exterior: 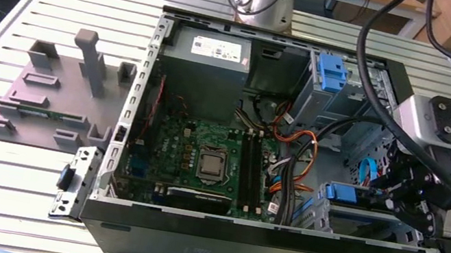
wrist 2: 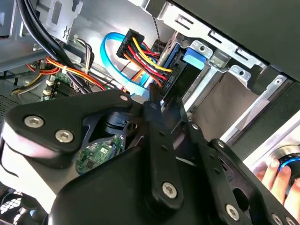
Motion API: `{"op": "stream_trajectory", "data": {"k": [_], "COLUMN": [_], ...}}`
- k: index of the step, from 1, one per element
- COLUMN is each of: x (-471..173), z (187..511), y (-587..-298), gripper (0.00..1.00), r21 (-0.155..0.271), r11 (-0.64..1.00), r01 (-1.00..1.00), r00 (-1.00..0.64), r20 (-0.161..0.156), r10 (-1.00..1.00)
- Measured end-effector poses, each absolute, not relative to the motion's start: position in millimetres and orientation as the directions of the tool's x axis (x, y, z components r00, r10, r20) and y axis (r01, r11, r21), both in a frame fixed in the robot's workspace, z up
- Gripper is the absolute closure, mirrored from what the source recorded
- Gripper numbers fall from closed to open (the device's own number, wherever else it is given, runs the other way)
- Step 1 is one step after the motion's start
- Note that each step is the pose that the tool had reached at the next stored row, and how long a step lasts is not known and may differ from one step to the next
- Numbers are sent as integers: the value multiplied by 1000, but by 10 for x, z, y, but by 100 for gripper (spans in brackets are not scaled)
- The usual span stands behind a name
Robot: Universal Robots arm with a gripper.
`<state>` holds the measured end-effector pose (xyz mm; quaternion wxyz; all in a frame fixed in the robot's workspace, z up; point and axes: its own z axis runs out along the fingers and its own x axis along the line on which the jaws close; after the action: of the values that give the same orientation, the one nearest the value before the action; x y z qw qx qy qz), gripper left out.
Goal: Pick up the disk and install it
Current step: 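Insert the second disk wire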
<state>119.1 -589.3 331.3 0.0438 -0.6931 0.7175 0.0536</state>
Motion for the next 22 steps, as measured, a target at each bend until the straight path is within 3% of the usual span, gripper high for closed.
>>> {"op": "stream_trajectory", "data": {"k": [10, 13, 22], "x": [1191, 1193, 1210], "z": [3456, 3437, 3315], "y": [-5892, -5892, -5894], "gripper": [72, 89, 89], "r21": [16, 22, 46], "r11": [34, 34, 34], "r01": [-999, -999, -998], "r00": [-36, -36, -40], "r20": [-138, -137, -135], "r10": [-990, -990, -990]}}
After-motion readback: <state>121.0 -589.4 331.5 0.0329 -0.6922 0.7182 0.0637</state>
